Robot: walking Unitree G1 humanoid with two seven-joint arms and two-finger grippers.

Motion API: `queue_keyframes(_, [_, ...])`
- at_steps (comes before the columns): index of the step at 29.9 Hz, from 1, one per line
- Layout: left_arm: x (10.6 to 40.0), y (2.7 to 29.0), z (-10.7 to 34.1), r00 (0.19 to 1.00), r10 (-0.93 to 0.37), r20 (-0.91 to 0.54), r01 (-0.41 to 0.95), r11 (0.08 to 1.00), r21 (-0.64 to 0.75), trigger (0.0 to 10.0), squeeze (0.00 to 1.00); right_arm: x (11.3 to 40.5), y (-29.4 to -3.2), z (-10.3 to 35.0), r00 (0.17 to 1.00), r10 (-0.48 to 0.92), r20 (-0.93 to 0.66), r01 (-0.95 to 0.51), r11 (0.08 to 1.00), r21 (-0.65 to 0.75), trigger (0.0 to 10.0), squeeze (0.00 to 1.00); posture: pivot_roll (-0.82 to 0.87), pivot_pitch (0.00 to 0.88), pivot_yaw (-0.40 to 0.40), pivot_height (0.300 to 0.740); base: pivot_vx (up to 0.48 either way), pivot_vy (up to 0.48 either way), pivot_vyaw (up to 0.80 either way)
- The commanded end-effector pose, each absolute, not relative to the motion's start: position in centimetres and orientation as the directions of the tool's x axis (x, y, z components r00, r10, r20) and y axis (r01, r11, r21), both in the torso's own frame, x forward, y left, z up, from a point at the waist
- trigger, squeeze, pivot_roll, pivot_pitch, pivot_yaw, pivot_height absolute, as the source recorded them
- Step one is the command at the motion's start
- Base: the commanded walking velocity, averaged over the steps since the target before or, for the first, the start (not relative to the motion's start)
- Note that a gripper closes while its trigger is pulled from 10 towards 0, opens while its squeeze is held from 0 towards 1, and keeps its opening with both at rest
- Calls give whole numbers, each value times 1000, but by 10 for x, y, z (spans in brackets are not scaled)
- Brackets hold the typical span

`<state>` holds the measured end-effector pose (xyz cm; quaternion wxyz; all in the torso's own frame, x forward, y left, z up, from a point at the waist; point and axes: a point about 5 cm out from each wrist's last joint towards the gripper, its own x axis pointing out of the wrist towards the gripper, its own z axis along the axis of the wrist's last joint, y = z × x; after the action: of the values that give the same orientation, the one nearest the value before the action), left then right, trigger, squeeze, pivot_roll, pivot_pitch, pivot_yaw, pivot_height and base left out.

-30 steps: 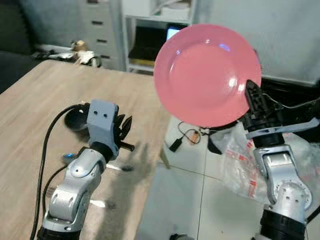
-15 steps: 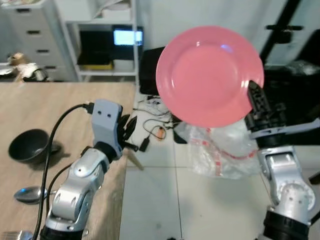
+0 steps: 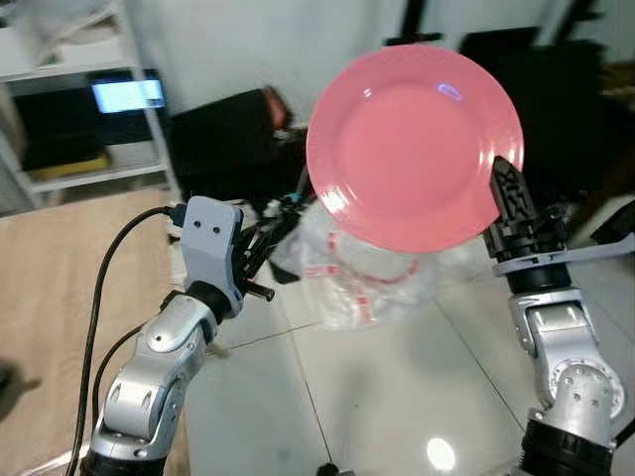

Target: Setting the table

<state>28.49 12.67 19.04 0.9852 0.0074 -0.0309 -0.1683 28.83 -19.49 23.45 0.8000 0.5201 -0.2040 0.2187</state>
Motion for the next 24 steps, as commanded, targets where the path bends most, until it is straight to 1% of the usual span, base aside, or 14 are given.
queue_keyframes(1, [285, 126, 185, 943, -331, 35, 330, 944, 26, 10000, 0, 287, -194, 234, 823, 136, 552, -561, 356, 748, 10000, 0, 7, 64, 83, 740, 0, 0, -800])
queue_keyframes(24, [286, 124, 186, 942, -332, 42, 331, 943, 23, 10000, 0, 287, -193, 235, 823, 139, 550, -560, 357, 748, 10000, 0, 4, 66, 81, 740, 0, 0, -800])
